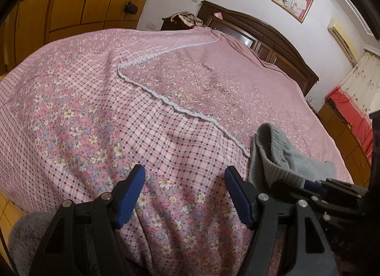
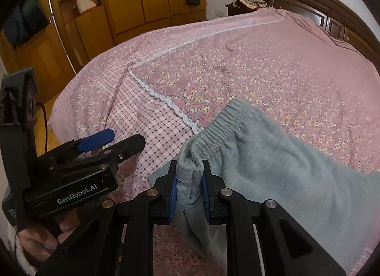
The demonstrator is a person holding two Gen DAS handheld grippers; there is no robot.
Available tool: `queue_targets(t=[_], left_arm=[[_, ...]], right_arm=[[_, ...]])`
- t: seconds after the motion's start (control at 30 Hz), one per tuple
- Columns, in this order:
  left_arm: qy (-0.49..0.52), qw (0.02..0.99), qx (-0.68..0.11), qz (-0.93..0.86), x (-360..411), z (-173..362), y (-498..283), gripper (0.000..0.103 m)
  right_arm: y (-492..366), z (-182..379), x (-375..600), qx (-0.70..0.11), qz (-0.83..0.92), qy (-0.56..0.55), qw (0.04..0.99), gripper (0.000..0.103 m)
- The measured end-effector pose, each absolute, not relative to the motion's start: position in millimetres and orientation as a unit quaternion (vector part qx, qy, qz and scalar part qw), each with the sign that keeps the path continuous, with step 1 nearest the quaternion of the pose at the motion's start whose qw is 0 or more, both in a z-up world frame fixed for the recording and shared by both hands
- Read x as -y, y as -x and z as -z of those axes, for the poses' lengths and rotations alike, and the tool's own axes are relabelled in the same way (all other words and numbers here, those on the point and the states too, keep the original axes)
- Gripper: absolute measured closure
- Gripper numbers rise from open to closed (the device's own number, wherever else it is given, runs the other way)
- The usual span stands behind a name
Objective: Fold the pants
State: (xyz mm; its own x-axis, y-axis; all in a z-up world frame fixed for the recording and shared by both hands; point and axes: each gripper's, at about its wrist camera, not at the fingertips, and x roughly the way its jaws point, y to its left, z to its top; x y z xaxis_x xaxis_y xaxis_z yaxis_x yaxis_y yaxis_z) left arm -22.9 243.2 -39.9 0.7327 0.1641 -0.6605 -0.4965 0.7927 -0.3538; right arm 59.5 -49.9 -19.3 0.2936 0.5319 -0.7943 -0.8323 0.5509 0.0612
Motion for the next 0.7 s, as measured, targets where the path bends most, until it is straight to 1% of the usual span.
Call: queue_targets(t=[0.1, 0.13, 0.17, 0.27, 0.4, 0.5, 0.6, 0.7], left_arm=[[0.273, 0.892, -0.312, -0.179, -246, 41, 23, 0.03], [0.277, 0.892, -0.311, -0.178, -248, 41, 24, 0.03], [0.281, 0.891, -0.31, -0.176, -249, 41, 25, 0.03], [0.29, 0.89, -0.306, -0.175, -253, 41, 29, 0.03], [0.313, 0.888, -0.293, -0.168, -260, 41, 34, 0.029], [0.326, 0.886, -0.286, -0.165, -263, 42, 38, 0.029], [0.296, 0.901, -0.268, -0.171, -251, 30, 43, 0.03], [0.244, 0.926, -0.249, -0.144, -224, 6, 42, 0.03]], right_arm=[[-56, 19, 45, -0.397, -0.434, 0.201, 0.783, 0.084], [-55, 19, 43, -0.396, -0.437, 0.205, 0.781, 0.081], [-53, 21, 41, -0.397, -0.445, 0.205, 0.776, 0.073], [-46, 21, 40, -0.403, -0.479, 0.178, 0.759, 0.057], [-42, 9, 56, -0.387, -0.503, 0.122, 0.763, 0.057], [-47, 2, 82, -0.409, -0.498, 0.07, 0.761, 0.057], [-52, -3, 125, -0.432, -0.473, 0.009, 0.768, 0.057], [-51, -4, 180, -0.423, -0.433, -0.032, 0.795, 0.057]])
